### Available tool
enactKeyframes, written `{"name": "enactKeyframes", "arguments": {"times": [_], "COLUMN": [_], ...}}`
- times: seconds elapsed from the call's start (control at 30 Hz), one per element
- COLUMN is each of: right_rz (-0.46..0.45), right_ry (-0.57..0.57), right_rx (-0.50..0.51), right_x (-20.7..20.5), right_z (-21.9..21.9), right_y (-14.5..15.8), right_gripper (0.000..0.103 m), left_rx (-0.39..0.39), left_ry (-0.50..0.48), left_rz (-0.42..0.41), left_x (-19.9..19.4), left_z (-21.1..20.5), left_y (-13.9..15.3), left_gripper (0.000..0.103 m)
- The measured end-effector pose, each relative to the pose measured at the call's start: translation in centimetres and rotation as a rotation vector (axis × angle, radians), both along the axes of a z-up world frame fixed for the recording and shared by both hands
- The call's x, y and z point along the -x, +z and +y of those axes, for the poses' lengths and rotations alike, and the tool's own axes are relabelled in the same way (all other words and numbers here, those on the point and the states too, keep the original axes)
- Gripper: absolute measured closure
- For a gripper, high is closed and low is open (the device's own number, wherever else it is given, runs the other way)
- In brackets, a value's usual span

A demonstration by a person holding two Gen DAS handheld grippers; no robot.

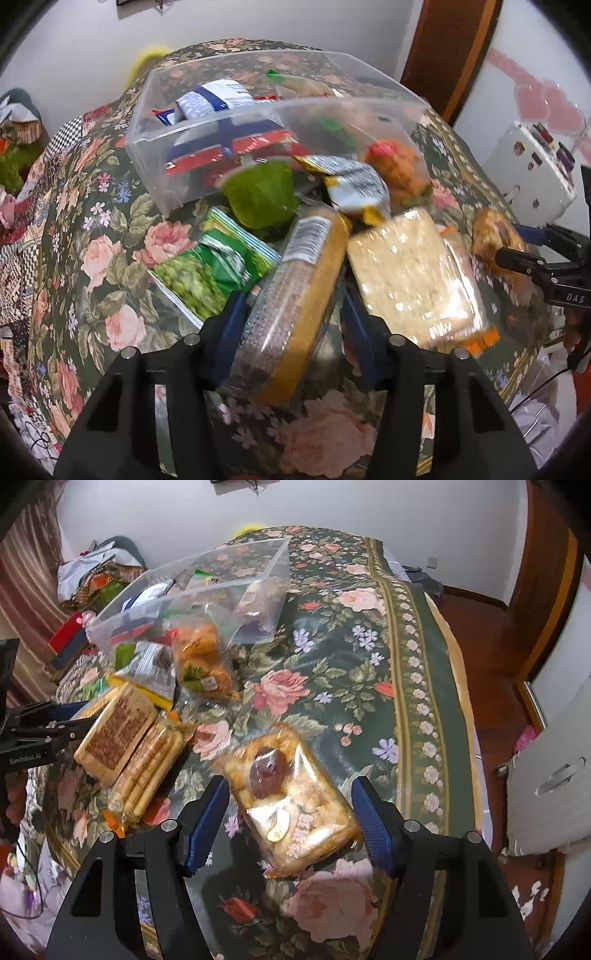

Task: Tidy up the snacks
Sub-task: 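Grasp wrapped biscuit with left tool while right tool grasps nut pastry tray, then place wrapped biscuit in box with left tool while right drops pastry tray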

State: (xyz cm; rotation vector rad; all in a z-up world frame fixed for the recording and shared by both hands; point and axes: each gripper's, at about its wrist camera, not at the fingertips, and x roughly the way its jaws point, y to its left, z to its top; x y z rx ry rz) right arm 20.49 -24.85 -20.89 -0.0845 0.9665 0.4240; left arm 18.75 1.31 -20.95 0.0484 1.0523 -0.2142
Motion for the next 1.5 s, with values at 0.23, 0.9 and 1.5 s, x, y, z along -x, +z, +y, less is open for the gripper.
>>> {"name": "enactKeyframes", "arguments": {"times": [0.23,0.9,1.5], "right_rz": [0.029,-0.047,-0.166], "right_ry": [0.025,-0.027,0.017], "right_rx": [-0.004,-0.122,-0.178], "right_x": [0.7,0.6,-1.0], "right_z": [1.3,1.0,3.6], "right_y": [-0.9,2.1,6.6], "right_gripper": [0.047,0.061,0.061], "left_rx": [0.031,0.019,0.075], "left_ry": [0.036,0.011,0.076], "left_rz": [-0.006,-0.097,-0.239], "left_x": [-0.8,0.7,1.8], "left_z": [0.0,-2.0,1.0], "left_y": [-0.4,0.6,7.2], "left_gripper": [0.049,0.067,0.067]}}
